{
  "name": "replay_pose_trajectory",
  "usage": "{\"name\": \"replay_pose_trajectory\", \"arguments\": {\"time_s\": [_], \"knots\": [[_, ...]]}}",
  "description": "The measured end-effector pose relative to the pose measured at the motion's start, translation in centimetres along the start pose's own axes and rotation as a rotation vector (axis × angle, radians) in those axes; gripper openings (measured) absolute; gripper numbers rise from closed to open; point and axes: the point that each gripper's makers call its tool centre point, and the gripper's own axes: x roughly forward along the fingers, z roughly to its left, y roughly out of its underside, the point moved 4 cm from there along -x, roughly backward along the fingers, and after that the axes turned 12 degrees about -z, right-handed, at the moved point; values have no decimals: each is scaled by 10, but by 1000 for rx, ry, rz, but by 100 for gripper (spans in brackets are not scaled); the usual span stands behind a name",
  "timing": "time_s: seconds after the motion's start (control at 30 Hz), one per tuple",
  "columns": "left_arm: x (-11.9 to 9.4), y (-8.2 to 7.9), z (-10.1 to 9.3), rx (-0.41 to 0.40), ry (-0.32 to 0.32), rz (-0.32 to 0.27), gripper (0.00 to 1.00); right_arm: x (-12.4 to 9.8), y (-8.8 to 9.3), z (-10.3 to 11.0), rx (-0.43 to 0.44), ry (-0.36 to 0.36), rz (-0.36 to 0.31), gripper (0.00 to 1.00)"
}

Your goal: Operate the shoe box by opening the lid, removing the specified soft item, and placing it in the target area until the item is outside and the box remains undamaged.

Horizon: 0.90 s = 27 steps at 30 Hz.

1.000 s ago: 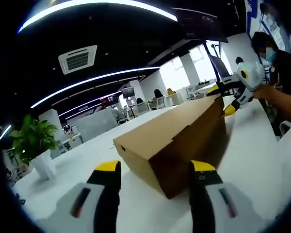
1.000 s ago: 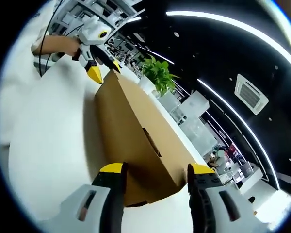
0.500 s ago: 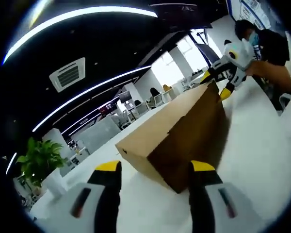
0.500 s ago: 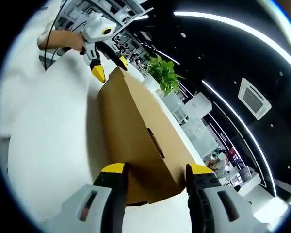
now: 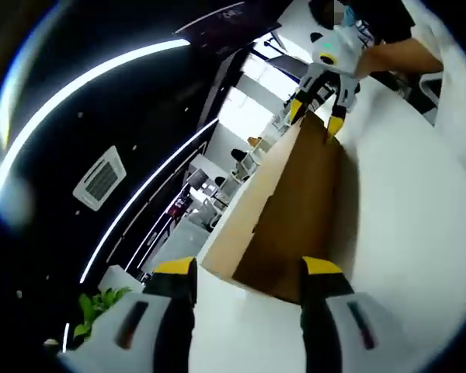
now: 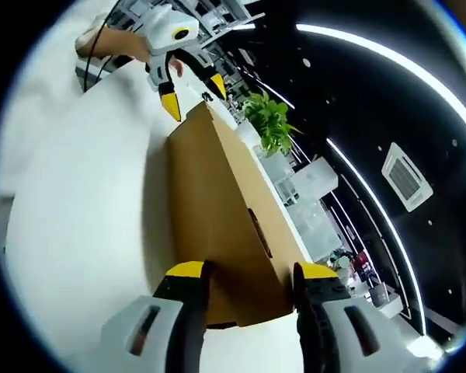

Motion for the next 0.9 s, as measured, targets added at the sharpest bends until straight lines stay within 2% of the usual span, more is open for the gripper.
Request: {"name": "replay_pose_trajectory", "arguments": {"time_s": [0.03,0.13,0.27,0.47,0.6,0.73,0.83,0.9], "knots": [[2,1,-1,21,4,12,53,0,0,0,-4,-1,-4,44],[2,2,0,8,7,9,53,0,-1,0,-15,-3,-1,44],[0,8,3,29,-13,33,48,1,-3,3,-76,-10,11,42],[0,10,5,11,-23,37,50,0,-5,2,-114,-16,23,42],[0,10,4,49,-19,45,49,0,-7,3,-162,-28,37,41],[0,6,4,78,-20,42,48,-1,-11,5,-241,-50,46,35],[0,2,2,86,-2,23,48,-2,-15,1,-268,-30,53,39],[0,1,1,103,6,19,46,-2,-15,0,-276,-41,53,38]]}}
